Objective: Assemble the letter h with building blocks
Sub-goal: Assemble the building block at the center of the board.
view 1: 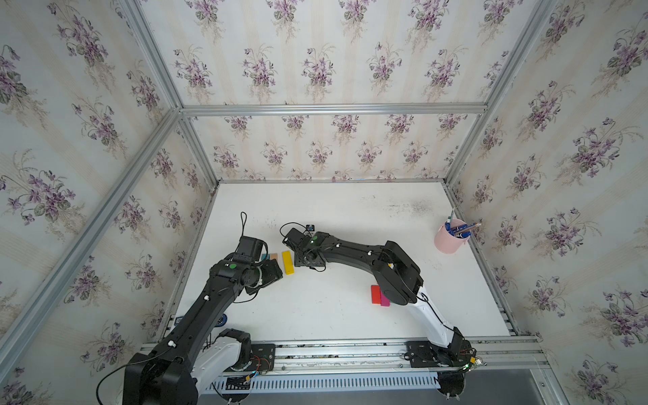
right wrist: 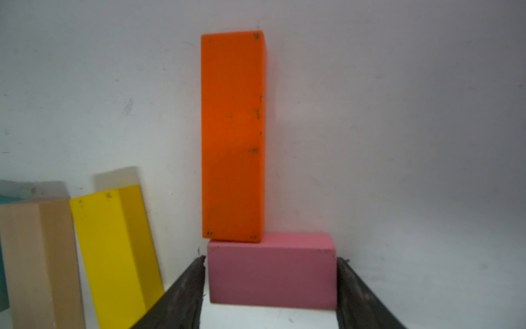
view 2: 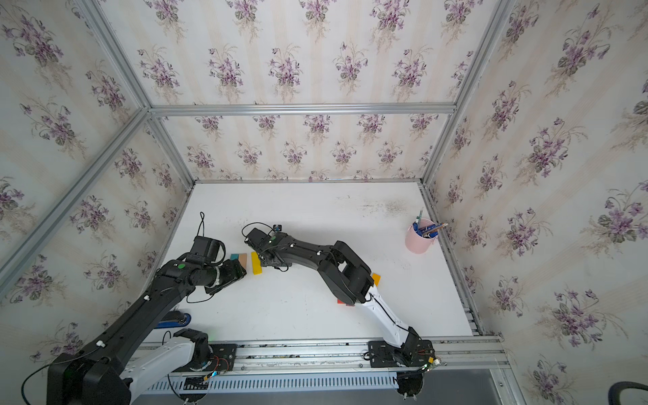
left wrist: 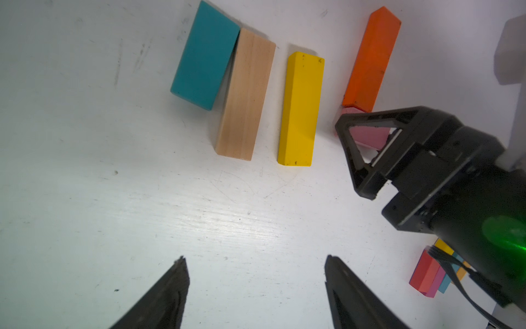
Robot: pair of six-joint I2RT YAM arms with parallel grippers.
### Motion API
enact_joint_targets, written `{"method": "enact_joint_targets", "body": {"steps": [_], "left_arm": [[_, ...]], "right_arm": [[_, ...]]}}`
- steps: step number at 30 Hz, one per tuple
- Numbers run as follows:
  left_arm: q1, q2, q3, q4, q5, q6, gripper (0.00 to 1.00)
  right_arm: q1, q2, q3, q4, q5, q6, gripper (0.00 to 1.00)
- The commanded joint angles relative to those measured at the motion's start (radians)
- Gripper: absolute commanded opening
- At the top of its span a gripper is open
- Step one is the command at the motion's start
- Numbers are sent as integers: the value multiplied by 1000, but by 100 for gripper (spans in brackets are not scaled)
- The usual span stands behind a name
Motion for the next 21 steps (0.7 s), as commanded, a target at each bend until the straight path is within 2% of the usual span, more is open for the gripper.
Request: {"method": "enact_joint_targets", "body": {"steps": [1, 21], "left_arm": [[1, 4, 7, 8, 4, 13, 78], [4, -10, -6, 4, 2, 19, 78]], "right_arm": [[4, 19, -12, -63, -117, 24, 70], [14, 18, -7, -69, -95, 28, 70]]}}
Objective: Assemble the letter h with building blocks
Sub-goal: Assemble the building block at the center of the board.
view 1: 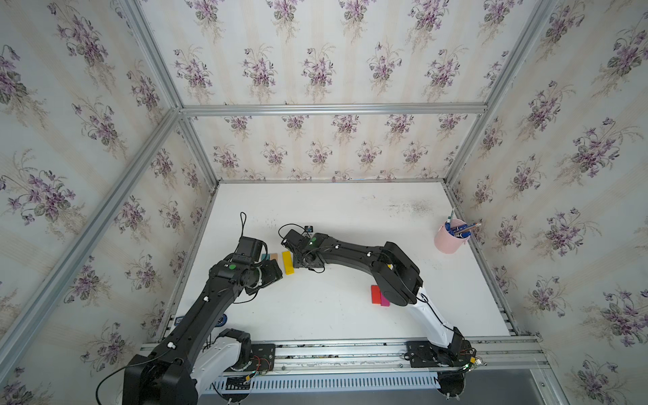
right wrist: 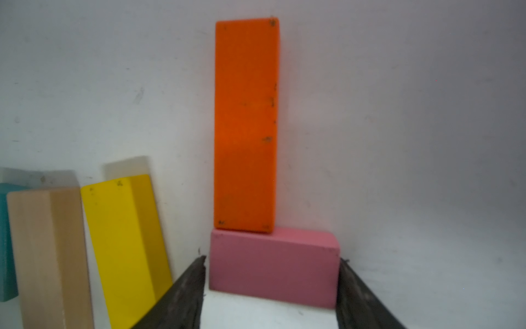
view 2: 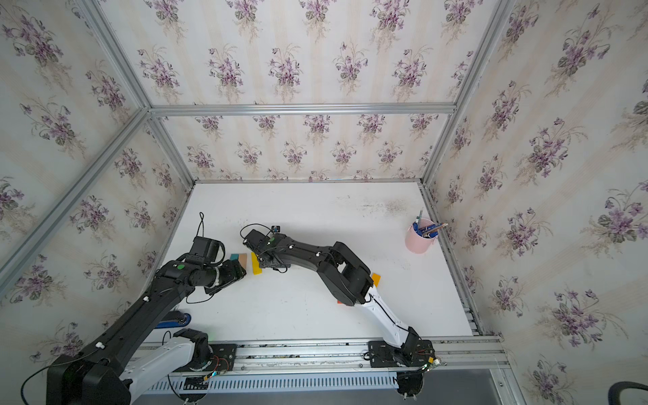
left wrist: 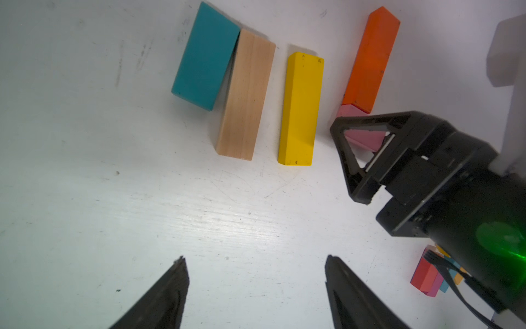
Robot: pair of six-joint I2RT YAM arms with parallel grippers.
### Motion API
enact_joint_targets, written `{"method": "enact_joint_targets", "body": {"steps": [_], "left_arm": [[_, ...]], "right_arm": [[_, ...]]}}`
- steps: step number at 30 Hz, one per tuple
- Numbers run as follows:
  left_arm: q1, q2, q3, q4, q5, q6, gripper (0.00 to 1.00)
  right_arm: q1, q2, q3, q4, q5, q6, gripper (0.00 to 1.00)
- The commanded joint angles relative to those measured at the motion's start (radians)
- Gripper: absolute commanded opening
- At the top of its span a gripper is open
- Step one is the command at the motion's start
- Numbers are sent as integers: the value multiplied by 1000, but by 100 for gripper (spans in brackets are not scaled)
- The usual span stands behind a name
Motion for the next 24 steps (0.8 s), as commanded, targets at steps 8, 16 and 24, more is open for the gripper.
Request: {"method": "enact_joint_targets", "body": {"steps": [8, 16, 24], "left_arm": [[3, -1, -1, 5, 3, 11, 78], [3, 6, -11, 11, -5, -1, 80], [6, 73, -2, 37, -86, -63, 83]], "right_arm": [[-9, 13, -7, -77, -80, 17, 70], [2, -32, -1, -66, -50, -58, 86], [9, -137, -8, -66, 0, -103, 92]]}}
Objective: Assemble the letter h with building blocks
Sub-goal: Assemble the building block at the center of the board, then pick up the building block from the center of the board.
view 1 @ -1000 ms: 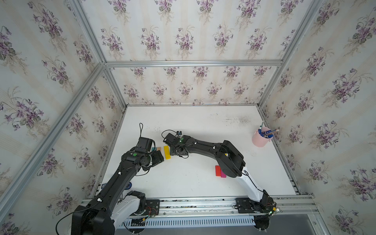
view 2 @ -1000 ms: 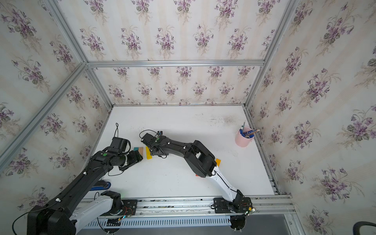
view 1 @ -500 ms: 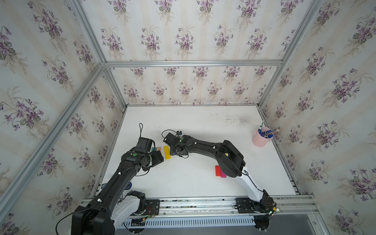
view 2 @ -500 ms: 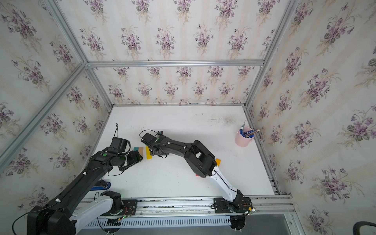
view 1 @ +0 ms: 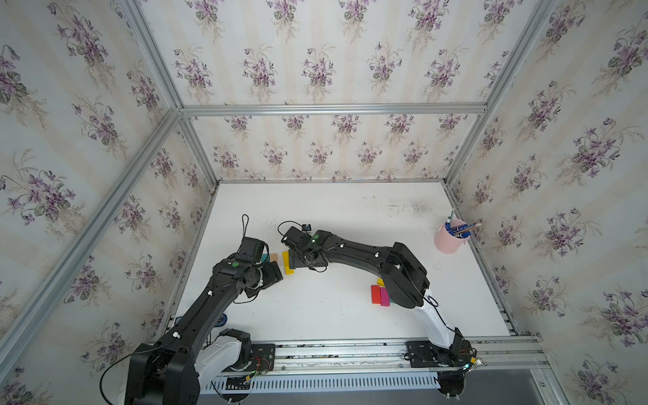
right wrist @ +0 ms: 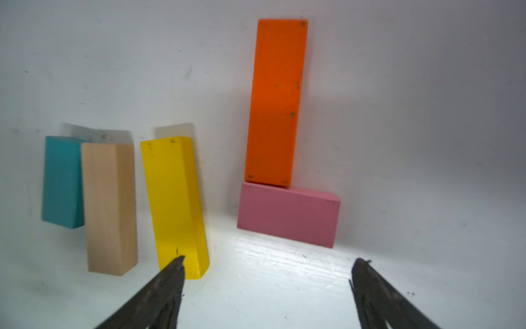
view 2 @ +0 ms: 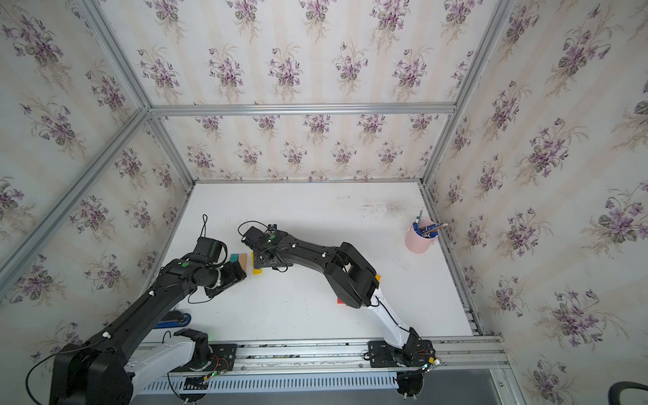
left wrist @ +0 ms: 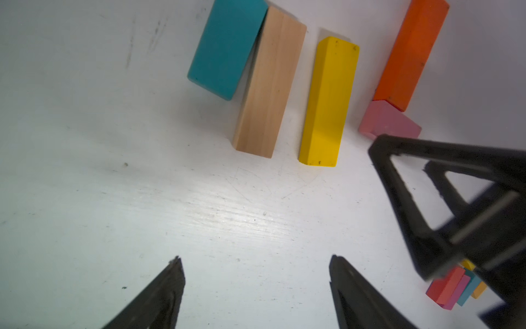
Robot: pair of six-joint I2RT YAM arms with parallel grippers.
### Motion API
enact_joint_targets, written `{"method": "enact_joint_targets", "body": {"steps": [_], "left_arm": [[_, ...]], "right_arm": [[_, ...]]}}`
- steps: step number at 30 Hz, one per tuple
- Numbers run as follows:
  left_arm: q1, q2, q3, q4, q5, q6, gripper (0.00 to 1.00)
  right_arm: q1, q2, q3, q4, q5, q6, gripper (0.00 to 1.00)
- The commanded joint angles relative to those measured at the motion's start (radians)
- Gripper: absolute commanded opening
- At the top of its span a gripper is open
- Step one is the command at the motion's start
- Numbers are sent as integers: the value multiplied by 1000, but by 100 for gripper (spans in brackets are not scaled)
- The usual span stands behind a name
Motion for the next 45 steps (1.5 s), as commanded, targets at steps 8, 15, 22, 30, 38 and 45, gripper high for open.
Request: {"method": "enact_joint_targets", "body": {"steps": [8, 15, 22, 30, 38, 45], "left_arm": [[84, 235, 129, 46, -132, -80, 76], [136, 408, 186, 105, -76, -195, 71], [135, 517, 316, 7, -126, -229, 63], [133, 528, 299, -17, -148, -183, 58], [129, 583, 285, -6, -162, -168, 70], [138, 651, 340, -33, -238, -180, 72]], "right_arm": [[40, -289, -205, 64, 74, -31, 87], [40, -464, -414, 158, 58, -5, 84], [40, -522, -477, 164, 82, 6, 83], [41, -520, -490, 171, 93, 12, 83], [41, -527, -513, 181, 96, 18, 82], [41, -534, -524, 182, 95, 20, 82]]}}
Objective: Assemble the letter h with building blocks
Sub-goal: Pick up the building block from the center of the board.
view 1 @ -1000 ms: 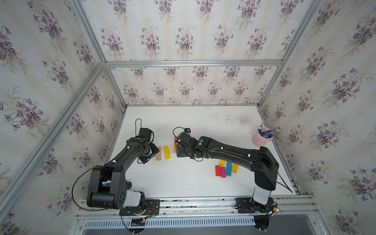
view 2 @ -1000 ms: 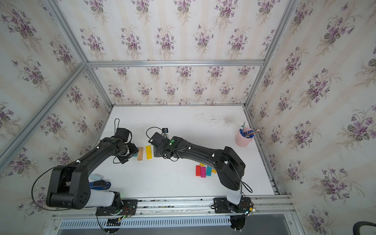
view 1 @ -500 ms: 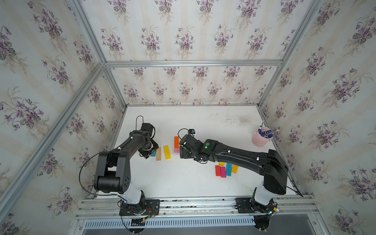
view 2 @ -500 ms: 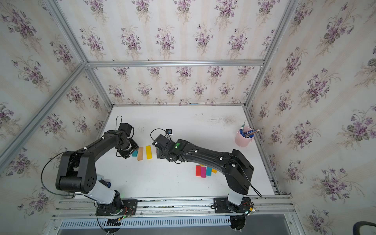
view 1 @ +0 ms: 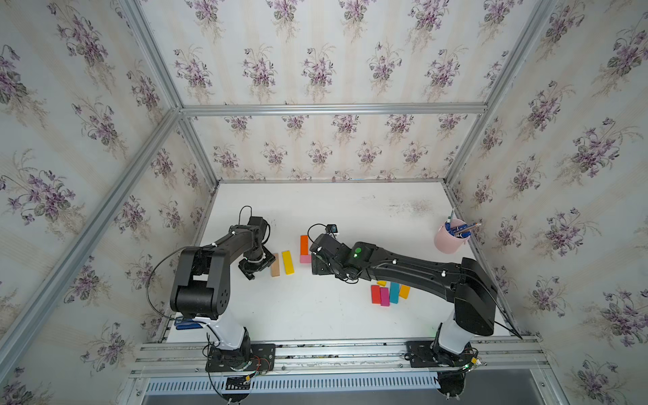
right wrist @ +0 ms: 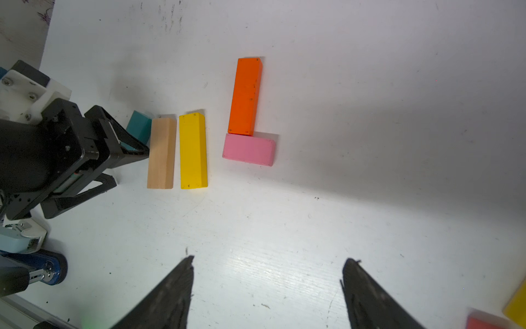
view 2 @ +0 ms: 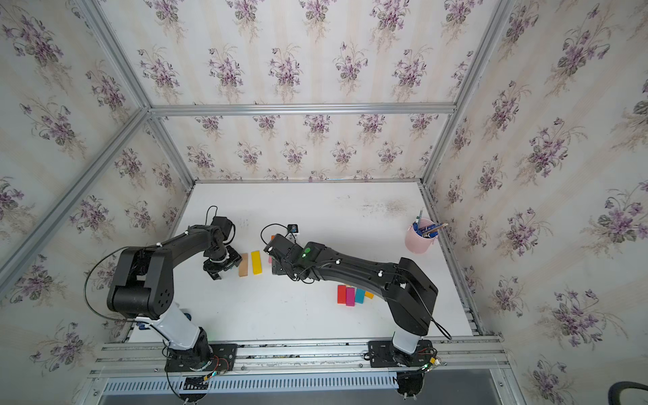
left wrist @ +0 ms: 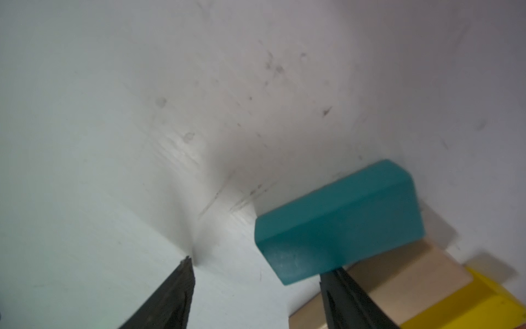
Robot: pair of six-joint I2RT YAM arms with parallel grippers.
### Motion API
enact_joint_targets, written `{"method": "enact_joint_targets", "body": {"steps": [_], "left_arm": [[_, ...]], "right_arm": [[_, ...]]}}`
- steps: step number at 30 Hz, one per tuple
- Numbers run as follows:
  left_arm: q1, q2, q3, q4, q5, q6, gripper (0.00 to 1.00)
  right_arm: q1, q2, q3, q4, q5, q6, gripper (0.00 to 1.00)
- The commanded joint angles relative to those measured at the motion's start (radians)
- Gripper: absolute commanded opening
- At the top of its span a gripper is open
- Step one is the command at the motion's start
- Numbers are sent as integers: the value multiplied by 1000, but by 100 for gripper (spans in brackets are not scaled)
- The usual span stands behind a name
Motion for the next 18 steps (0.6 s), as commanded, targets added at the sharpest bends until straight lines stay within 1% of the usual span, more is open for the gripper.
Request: {"method": "enact_joint_targets", "body": {"steps": [1, 7, 13, 15, 18], "left_arm": [[6, 23, 36, -25, -56, 1, 72], [14, 88, 131, -43, -64, 26, 75], [22, 123, 176, -37, -55, 36, 80], [22, 139, 195, -44, -51, 44, 80], [22, 150, 202, -54, -58, 44, 77]], "right_arm": [[1, -16, -8, 10, 17, 11, 82], [-1, -21, -14, 8, 22, 9, 82], [-2, -15, -13, 10, 13, 9, 82], [-2, -16, -12, 8, 12, 10, 82], [-1, -23, -12, 5, 18, 10, 82]]}}
